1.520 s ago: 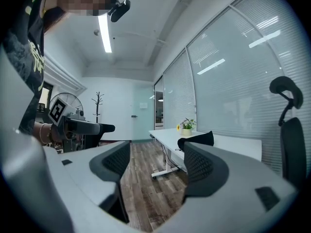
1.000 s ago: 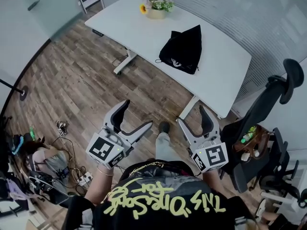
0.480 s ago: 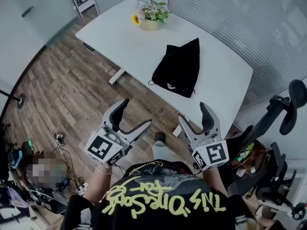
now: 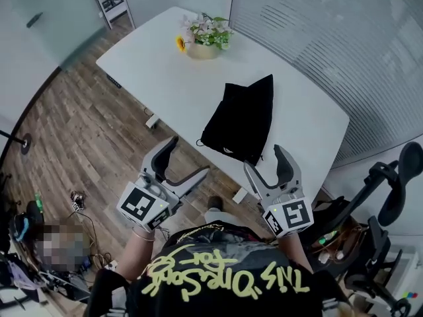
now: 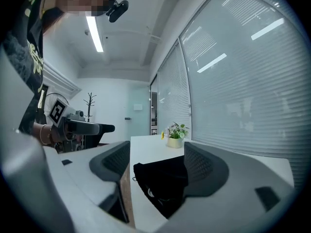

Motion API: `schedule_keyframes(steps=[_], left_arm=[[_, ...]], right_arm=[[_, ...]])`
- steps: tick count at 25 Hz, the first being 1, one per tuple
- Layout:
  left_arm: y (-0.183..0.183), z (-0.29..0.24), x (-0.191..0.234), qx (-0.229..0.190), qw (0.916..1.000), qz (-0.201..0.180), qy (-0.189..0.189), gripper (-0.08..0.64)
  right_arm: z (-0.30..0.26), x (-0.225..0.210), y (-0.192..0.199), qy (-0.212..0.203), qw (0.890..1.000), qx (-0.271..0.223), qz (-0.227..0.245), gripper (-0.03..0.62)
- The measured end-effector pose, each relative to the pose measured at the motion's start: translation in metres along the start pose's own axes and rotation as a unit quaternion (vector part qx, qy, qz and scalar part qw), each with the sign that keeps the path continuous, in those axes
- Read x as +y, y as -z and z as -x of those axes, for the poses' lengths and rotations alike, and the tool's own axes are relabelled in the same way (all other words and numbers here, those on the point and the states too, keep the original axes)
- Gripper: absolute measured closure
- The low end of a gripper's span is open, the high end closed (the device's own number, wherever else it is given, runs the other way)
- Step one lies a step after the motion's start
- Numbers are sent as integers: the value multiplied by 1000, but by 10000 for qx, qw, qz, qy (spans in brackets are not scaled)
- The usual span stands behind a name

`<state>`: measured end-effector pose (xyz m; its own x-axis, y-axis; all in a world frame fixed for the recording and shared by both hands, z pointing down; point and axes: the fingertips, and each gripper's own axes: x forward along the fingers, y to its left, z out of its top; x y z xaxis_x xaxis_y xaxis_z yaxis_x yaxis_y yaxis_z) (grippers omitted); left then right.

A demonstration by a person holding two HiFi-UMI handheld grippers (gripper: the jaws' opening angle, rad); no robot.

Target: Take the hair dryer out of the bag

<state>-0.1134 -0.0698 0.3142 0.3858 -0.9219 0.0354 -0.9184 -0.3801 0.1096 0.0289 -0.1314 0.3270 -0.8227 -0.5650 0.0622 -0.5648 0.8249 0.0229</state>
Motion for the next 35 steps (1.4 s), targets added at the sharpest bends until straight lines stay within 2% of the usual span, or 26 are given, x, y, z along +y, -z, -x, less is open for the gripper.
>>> schedule_keyframes(steps=[12, 24, 29, 32, 35], left_arm=[[-1, -54, 25, 145, 9999, -33, -38, 156], [6, -77, 37, 144, 9996, -70, 249, 156], [5, -82, 43, 153, 9979, -93, 619, 156], [7, -87, 43, 158, 9942, -40, 1065, 156], [13, -93, 43, 433, 9862, -91, 1594, 156]], right_arm=[[-37, -51, 2, -2, 10000, -21, -69, 263], [-49, -72, 14, 148, 9997, 116, -122, 262], [-49, -71, 16, 406, 9989, 182, -163, 262], [-49, -69, 18, 628, 9976, 245, -169, 262], [-55, -69, 17, 932, 9951, 221, -256, 264]])
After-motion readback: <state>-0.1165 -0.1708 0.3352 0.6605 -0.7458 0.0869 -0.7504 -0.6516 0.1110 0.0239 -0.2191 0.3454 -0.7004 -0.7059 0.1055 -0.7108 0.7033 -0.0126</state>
